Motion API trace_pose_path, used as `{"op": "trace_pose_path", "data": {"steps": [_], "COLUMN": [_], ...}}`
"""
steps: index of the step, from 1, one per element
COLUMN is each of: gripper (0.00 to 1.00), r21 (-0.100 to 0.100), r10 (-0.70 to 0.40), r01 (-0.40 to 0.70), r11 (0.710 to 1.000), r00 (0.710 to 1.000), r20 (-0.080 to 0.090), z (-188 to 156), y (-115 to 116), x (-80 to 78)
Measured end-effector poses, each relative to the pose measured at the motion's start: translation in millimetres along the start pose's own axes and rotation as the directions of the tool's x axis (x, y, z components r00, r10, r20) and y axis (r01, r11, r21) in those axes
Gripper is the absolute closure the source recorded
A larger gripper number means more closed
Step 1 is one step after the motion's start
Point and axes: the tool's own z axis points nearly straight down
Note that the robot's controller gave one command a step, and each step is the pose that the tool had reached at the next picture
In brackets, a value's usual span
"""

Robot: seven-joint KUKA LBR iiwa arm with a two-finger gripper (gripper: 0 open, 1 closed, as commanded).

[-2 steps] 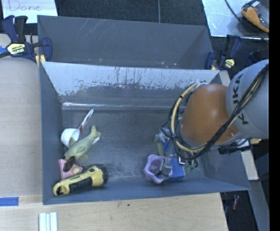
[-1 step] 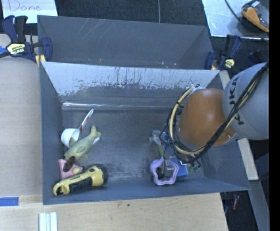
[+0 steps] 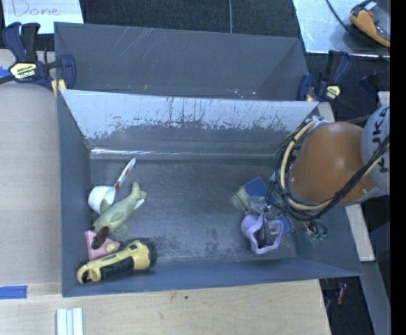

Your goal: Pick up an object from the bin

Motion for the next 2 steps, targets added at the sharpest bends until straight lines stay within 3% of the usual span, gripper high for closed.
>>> {"op": "trace_pose_path", "data": {"steps": [2], "gripper": [1.0], "r21": [-0.002], "r10": [0.001], "r01": [-0.001], "r11": [1.0], "r00": [1.0], "r20": [-0.005], "z": [-9.8], "y": [0.7], "x": [2.0]}}
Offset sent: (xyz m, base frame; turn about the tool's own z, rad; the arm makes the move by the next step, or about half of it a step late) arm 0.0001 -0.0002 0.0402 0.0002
